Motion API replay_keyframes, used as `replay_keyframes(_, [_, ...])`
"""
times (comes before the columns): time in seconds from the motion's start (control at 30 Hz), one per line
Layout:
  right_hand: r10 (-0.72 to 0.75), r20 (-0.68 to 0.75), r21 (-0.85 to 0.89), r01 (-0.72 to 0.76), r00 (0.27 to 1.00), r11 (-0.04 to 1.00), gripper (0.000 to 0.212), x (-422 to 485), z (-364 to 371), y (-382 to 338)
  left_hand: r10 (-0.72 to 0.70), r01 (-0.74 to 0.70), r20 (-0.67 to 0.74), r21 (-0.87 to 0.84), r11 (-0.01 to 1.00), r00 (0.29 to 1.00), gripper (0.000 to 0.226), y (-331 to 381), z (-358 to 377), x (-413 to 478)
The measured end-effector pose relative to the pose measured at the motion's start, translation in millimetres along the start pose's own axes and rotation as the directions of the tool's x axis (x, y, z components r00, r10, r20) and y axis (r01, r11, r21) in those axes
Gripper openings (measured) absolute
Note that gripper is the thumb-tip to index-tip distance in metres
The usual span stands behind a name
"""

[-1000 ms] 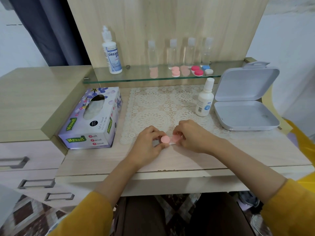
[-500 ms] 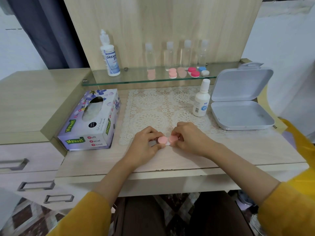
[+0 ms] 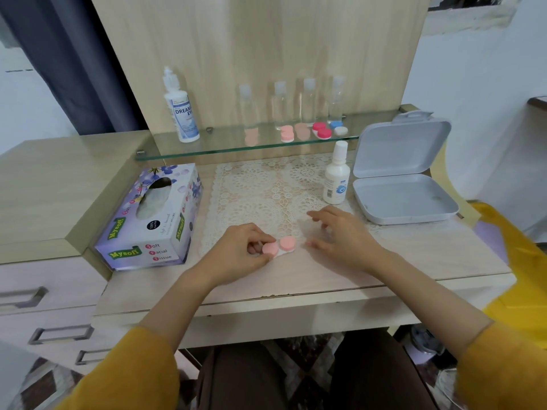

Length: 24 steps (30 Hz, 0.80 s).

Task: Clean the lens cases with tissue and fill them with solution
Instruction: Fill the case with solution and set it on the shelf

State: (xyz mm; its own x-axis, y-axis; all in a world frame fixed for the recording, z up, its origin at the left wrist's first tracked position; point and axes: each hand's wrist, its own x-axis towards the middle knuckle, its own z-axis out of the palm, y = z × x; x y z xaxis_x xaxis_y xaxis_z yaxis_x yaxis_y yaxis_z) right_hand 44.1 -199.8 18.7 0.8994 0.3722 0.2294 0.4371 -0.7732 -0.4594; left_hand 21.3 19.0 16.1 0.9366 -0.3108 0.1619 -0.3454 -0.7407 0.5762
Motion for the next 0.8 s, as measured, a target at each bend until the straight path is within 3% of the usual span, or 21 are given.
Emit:
replay_keyframes(0.13, [0.033, 0.028, -0.107, -0.03, 0.999, 0.994, 0.065, -7.7, -5.5, 16.4, 0.004, 0.001, -0.06, 0.086, 0.996, 0.998, 0.011, 2.4, -0.3, 0.6])
replay_keyframes(0.27, [0.048, 0.069, -0.129, -0.039, 0.996, 0.991, 0.066, -12.7, -5.3, 24.0, -0.065, 0.069, -0.205, 0.013, 0.998, 0.977, 0.006, 8.3, 1.2, 4.3])
replay_keyframes(0.4, [0.032, 0.058, -0.132, -0.024, 0.998, 0.991, 0.066, -13.3, -3.1, 26.8, -0.087, 0.087, -0.303, -0.014, 0.996, 0.949, 0.008, 16.0, -4.1, 16.5])
replay_keyframes(0.8, [-0.024, 0.014, -0.095, 0.026, 1.0, 0.995, 0.063, -13.1, 1.4, 33.8, -0.122, 0.199, -0.489, 0.109, 0.974, 0.864, 0.018, 50.5, -54.1, 110.7])
